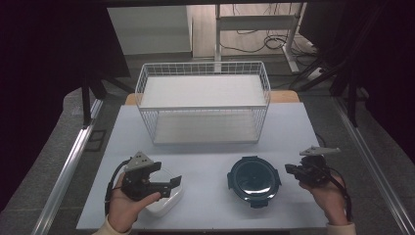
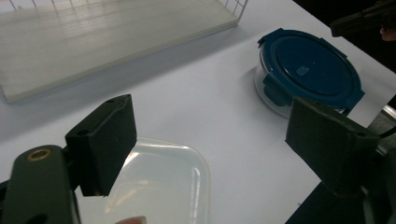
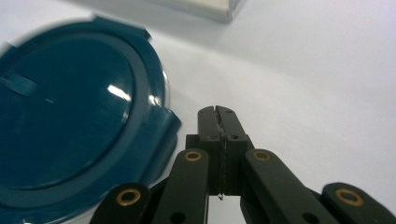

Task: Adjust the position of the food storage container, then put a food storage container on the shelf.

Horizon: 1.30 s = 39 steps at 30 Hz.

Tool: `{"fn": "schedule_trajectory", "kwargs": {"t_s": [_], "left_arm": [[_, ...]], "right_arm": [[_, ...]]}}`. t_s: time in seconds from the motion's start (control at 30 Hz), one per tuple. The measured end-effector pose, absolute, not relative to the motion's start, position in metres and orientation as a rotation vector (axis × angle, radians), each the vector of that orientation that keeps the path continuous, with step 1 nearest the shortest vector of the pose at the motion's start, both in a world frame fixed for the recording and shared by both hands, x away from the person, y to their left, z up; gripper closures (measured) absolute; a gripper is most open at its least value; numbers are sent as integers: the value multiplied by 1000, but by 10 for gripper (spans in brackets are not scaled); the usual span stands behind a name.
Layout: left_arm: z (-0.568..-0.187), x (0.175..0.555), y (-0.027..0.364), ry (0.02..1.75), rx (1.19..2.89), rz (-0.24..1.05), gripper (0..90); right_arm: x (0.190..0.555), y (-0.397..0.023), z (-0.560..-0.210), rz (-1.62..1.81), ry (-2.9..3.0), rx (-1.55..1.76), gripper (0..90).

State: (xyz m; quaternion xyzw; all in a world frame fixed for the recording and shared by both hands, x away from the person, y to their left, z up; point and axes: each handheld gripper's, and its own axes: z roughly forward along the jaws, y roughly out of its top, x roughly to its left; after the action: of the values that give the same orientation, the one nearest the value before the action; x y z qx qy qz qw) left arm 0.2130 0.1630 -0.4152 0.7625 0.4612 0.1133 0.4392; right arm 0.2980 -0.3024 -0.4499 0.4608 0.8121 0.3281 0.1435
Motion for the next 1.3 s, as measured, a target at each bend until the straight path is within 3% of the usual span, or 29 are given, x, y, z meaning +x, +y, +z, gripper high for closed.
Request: {"fn": "schedule_trajectory", "kwargs": {"t_s": [0.17, 0.23, 0.27, 0.33, 0.47, 0.73, 1.3], "left_arm": [[-415, 209, 150, 1133, 1908, 264, 143], [-415, 208, 146, 1125, 1919, 257, 140], [-416, 208, 144, 1123, 1923, 253, 139], [-418, 210, 142, 1127, 1925, 246, 138], [-422, 212, 139, 1139, 1927, 248, 135], [-427, 216, 141, 1158, 1925, 256, 133], [-426, 213, 127, 1152, 1914, 245, 120]], "right_arm": [[295, -308, -447, 1082, 2336, 1339, 853], [297, -309, -446, 1155, 2323, 1359, 647], [297, -309, -445, 1186, 2284, 1370, 487], [296, -309, -443, 1198, 2257, 1374, 391], [295, -311, -442, 1245, 2248, 1374, 307], [290, -309, -435, 1289, 2292, 1284, 217], [286, -303, -427, 1309, 2283, 1277, 184]]}}
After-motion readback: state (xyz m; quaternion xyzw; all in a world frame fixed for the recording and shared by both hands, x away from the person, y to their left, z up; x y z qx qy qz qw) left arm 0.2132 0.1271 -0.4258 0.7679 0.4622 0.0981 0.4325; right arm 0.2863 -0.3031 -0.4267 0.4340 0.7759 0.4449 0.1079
